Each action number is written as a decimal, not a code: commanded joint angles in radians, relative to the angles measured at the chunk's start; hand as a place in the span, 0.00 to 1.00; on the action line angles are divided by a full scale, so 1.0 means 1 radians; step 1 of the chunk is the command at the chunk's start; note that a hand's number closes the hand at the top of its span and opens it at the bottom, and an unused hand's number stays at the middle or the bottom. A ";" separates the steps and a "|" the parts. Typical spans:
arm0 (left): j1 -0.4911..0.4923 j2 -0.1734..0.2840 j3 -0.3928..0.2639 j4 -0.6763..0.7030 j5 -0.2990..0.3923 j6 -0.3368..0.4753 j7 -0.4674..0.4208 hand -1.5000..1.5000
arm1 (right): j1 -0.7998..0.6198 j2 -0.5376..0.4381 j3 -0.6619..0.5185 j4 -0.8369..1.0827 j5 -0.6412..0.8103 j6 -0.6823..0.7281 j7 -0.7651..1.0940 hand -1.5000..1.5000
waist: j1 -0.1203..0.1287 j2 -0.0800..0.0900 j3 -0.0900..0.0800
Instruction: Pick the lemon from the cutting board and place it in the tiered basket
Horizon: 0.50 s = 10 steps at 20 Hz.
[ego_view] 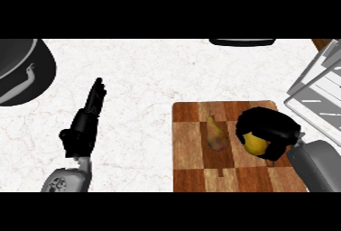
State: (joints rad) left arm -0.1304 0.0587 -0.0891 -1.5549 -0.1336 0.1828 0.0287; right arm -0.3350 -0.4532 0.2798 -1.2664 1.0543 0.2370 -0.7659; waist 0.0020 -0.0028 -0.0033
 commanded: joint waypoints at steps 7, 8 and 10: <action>-0.002 -0.003 0.021 -0.030 -0.004 0.029 0.042 0.50 | 0.328 -0.444 -0.242 0.115 0.099 -0.376 -0.142 1.00 | -0.058 -0.003 0.006; 0.000 0.004 0.009 -0.033 -0.009 0.014 0.033 0.50 | 0.366 -0.435 -0.269 0.158 0.090 -0.436 -0.152 1.00 | -0.041 -0.001 0.006; -0.002 0.013 0.040 0.037 0.022 -0.011 -0.018 0.50 | 0.394 -0.436 -0.344 0.220 0.037 -0.530 -0.205 1.00 | -0.029 0.003 0.004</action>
State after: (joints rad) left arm -0.1217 0.0660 -0.0643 -1.5575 -0.1285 0.1908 0.0344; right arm -0.0302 -0.8219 0.0494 -1.1409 1.1267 -0.1336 -0.8986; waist -0.0380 -0.0045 0.0006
